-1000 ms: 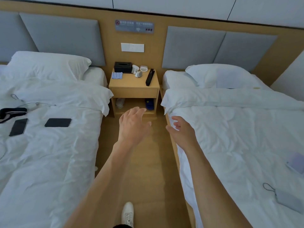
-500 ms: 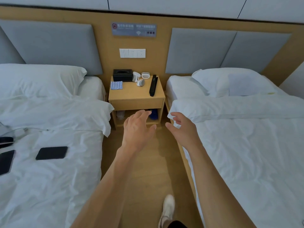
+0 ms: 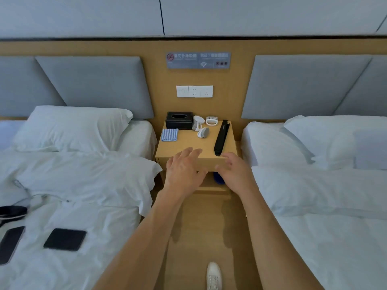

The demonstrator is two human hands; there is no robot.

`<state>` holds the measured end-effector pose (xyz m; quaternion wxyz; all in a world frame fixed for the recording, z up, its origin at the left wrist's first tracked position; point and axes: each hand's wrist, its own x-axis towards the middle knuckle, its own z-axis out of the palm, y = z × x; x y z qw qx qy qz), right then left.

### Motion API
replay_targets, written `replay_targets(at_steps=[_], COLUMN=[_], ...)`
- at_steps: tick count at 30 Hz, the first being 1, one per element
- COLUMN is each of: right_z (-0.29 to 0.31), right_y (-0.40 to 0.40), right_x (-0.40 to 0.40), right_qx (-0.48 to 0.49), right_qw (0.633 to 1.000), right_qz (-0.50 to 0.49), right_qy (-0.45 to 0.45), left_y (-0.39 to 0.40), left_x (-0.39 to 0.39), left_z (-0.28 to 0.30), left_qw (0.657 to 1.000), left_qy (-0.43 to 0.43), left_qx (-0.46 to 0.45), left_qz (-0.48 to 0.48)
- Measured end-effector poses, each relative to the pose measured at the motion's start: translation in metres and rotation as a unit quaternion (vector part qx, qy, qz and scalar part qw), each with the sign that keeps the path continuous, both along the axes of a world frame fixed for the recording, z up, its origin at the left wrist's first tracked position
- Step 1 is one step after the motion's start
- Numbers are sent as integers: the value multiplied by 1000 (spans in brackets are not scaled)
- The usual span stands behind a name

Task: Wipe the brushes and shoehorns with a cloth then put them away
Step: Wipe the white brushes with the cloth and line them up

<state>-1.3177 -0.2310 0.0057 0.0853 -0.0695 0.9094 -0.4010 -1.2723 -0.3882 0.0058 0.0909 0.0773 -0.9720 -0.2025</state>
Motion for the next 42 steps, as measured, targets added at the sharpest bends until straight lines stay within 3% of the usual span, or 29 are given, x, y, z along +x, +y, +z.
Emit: replay_targets(at_steps=[10, 25, 31, 36, 42], right_z=[-11, -46, -63, -85, -123], right_y=[-15, -32, -74, -123, -167], right_x=[-136, -318, -400, -454, -505], right_qx=[9, 28, 61, 79, 109], right_qw=[998, 997, 991, 983, 970], right_qz=[56, -17, -34, -18, -8], right_qy=[-10, -64, -115, -168, -219], left_y=[-1, -46, -98, -158, -226], left_x=[-148, -357, -441, -482, -503], left_z=[-11, -60, -94, -136, -185], left_qw=[999, 996, 989, 971, 948], left_qy=[-17, -79, -138, -212, -303], left_qx=[-6, 25, 57, 93, 51], left_qz=[46, 20, 13, 65, 86])
